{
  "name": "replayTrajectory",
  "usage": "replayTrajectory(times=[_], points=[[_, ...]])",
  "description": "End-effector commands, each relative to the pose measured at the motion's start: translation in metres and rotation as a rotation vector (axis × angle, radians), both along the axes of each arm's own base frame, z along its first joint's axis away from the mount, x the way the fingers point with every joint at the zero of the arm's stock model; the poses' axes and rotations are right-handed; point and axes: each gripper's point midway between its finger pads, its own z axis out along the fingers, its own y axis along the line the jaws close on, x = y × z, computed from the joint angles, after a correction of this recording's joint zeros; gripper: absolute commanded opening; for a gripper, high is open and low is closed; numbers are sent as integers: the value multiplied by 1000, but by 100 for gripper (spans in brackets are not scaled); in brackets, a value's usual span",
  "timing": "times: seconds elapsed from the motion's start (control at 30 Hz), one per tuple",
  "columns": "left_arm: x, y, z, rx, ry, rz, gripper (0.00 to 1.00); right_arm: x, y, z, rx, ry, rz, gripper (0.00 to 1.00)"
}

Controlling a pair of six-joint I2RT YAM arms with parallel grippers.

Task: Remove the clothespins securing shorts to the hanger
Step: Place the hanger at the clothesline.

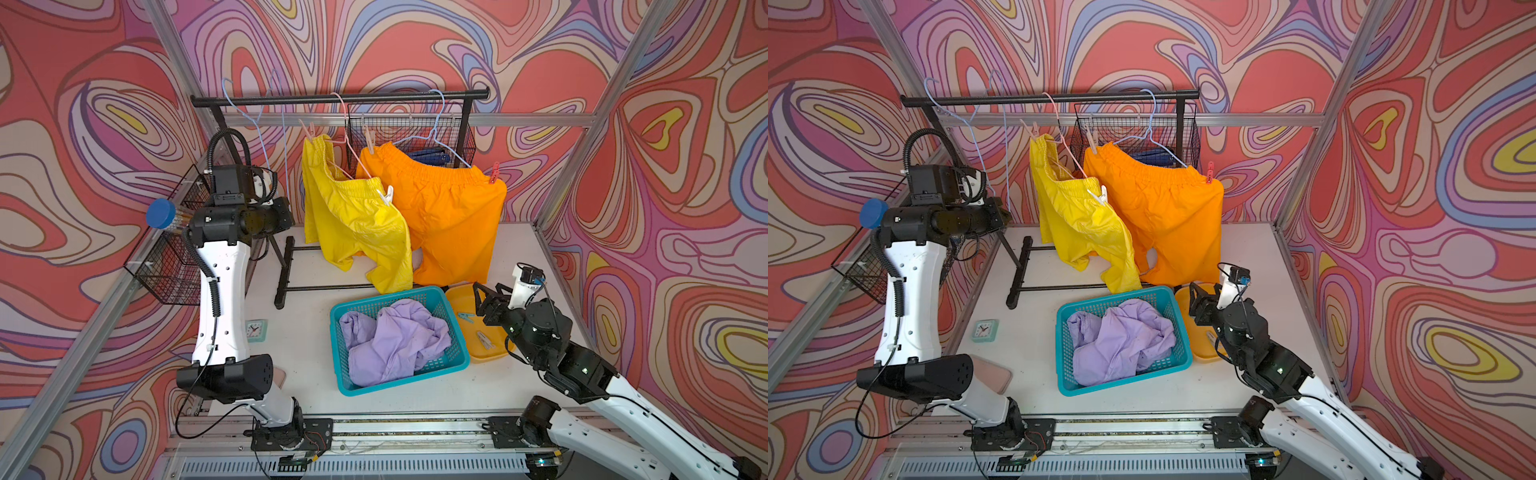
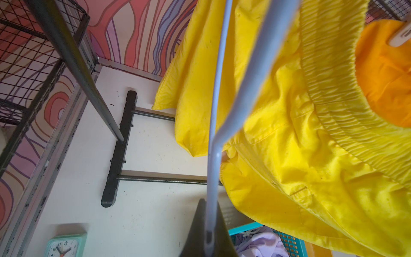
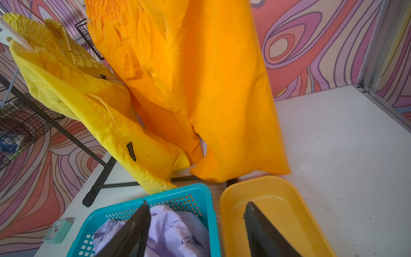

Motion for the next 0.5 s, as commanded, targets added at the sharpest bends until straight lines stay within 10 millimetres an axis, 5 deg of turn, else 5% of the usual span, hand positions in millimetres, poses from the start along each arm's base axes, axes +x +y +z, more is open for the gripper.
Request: replayTrajectory(times=[0.0,0.47], points=[[-3,1,-3,-8,40,-31,0,1,2,9,4,-22,6,69],[0,5,-18,-75,100,-79,0,5,8,10,-6,-19,18,69]])
